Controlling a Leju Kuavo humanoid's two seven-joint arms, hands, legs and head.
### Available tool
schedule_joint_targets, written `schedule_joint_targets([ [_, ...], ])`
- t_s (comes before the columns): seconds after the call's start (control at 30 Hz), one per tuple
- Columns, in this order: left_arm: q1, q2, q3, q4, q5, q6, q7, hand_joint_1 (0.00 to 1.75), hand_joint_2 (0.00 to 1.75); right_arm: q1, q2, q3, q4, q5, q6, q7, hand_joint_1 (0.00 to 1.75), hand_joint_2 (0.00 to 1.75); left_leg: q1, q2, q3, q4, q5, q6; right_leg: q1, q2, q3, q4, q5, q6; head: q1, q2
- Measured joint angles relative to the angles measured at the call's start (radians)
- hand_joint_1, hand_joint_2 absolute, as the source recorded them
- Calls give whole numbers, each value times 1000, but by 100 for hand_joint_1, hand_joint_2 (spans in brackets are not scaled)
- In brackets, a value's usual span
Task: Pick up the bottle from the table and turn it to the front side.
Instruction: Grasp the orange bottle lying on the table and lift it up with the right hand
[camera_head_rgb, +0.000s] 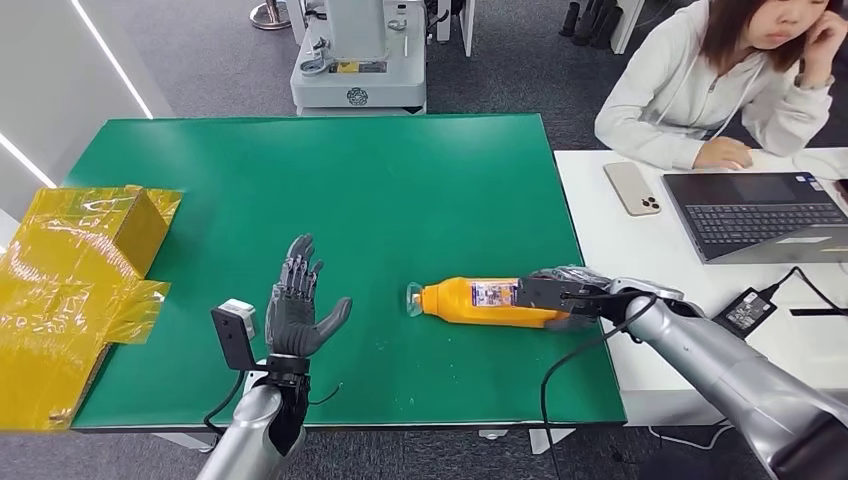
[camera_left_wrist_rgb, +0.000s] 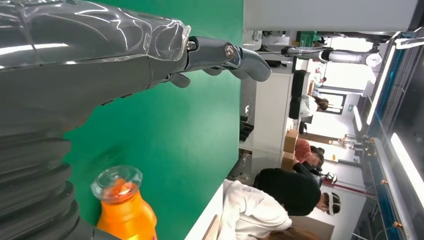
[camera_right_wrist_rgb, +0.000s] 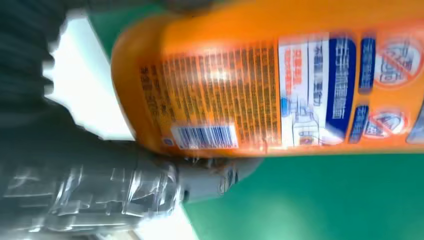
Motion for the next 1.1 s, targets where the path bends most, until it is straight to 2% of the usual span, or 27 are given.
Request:
schedule_joint_targets([
  [0.03, 1, 0, 0, 0, 0, 0, 1, 0, 175, 8, -7, 0, -6, -4, -9, -4, 124, 175, 0, 0, 0, 0, 0, 0, 0, 0, 0, 0, 0, 0, 0, 0],
  [0.07, 2, 0, 0, 0, 0, 0, 1, 0, 175, 15, -14, 0, -12, -8, -15, -8, 132, 175, 0, 0, 0, 0, 0, 0, 0, 0, 0, 0, 0, 0, 0, 0],
  [0.17, 2, 1, 0, 0, 0, -2, 2, 0, 175, 29, -26, -1, -21, -15, -19, -19, 172, 175, 0, 0, 0, 0, 0, 0, 0, 0, 0, 0, 0, 0, 0, 0],
  [0.57, 0, 2, 0, 12, 0, -7, 3, 0, 175, 74, -28, -14, -20, -7, -64, -59, 175, 175, 0, 2, 3, 1, 0, 0, 0, 1, 3, 0, 1, 1, 0, 0],
  [0.67, 2, 2, -1, 18, -4, -11, 3, 0, 175, 115, -28, -40, -28, -9, -111, -86, 175, 175, 1, 1, 3, 1, 0, 0, 1, 1, 4, 0, 1, 1, 0, 0],
  [0.77, 9, 2, -9, 23, -13, -14, 3, 0, 175, 196, -13, -104, -57, -43, -190, -150, 175, 175, 1, 1, 3, 1, 0, 0, 1, 1, 4, 0, 1, 1, 0, 0],
  [0.83, 16, 2, -18, 27, -15, -12, 0, 0, 175, 272, 19, -168, -83, -77, -244, -208, 175, 175, 1, 1, 3, 0, 0, 0, 2, 1, 4, 0, 1, 1, 0, 0],
  [0.93, 23, 3, -31, 33, -12, -1, -9, 0, 175, 406, 113, -281, -136, -109, -311, -283, 175, 175, 2, 2, 2, 0, 0, 0, 2, 2, 3, 0, 1, 1, 0, 0],
  [1.03, 25, 3, -40, 33, -10, 13, -4, 0, 175, 514, 222, -362, -192, -126, -353, -304, 175, 175, 2, 1, 2, -2, 0, -1, 2, 1, 1, 0, 0, 0, -1, 0],
  [1.1, 25, 3, -45, 33, -9, 19, 10, 0, 175, 558, 273, -398, -220, -125, -374, -295, 175, 175, 2, 0, 0, -2, 1, -1, 2, -1, 0, 1, 0, 0, -1, 0],
])
